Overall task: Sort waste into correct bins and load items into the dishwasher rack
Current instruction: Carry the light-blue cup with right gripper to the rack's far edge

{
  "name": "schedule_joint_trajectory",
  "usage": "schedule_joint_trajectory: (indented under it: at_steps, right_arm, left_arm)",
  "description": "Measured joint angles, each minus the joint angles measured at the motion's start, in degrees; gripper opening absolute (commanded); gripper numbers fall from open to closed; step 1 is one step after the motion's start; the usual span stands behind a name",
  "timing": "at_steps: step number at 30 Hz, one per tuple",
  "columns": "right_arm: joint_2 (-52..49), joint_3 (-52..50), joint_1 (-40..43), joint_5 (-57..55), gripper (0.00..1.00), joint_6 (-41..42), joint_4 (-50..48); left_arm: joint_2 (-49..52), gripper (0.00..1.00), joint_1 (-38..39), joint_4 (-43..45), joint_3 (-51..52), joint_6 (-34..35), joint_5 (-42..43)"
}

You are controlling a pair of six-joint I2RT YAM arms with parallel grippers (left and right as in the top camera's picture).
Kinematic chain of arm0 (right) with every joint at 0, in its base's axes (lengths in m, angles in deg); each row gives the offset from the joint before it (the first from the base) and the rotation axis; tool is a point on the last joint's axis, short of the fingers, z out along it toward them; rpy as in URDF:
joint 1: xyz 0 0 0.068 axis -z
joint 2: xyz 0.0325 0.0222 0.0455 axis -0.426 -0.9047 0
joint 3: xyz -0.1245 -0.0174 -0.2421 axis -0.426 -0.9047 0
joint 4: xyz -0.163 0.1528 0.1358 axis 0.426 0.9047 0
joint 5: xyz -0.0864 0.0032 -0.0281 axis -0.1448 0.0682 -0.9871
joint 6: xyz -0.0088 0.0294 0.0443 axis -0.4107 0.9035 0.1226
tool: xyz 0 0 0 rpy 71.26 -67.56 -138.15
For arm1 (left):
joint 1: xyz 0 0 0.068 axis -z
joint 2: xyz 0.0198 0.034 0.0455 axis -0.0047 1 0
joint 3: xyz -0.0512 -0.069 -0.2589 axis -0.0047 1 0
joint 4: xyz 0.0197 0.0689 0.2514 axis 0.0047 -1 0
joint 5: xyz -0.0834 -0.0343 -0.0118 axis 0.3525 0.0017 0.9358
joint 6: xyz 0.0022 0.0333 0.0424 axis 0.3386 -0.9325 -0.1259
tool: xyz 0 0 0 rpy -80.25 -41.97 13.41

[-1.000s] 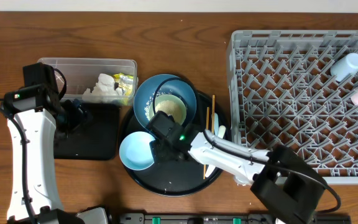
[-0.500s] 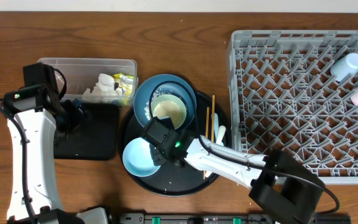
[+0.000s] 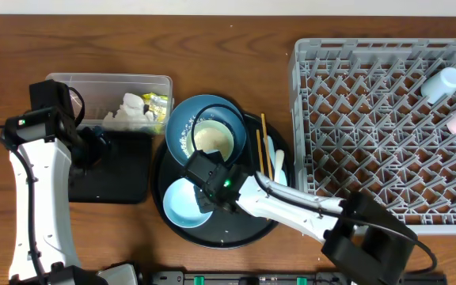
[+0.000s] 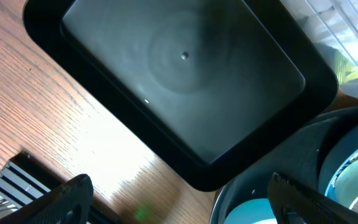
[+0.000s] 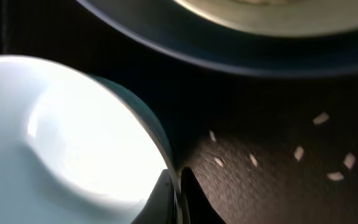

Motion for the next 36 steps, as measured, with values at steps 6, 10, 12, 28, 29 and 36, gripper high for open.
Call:
schedule_joint_trajectory:
  at_steps: [6,10,12,28,29,36]
  right_arm:
    - [5.86,-0.24,0.24,-3.82,0.01,-2.60,3.50]
    - [12.55,-0.24,1.25,-6.62,0.01,-5.01,6.62]
    - [15.52,-0.24,2.89,-8.48,0.01,-6.56,8.35]
    - [28.94,-0.28,37.44,-25.64,0.01,-25.00,9.25]
    - [28.92,-0.31,39.93,-26.51,0.01,-26.49,8.15]
    - [28.92,-0.39,55.32,-33.59,0.01,-37.99,-5.70]
  left_arm:
    - [0.00,0.91,0.00,0.00,0.00,0.00,0.00]
    - [0.00,0.91,0.00,0.00,0.00,0.00,0.00]
    - [0.00,0.91,0.00,0.02,0.00,-0.02,0.00]
    - [0.00,0.91,0.00,0.00,0.00,-0.02,0.00]
    - [0.00,0.91,0.00,0.02,0.00,0.00,-0.02]
    - [0.00,0.91,0.00,0.20,0.02,0.00,0.00]
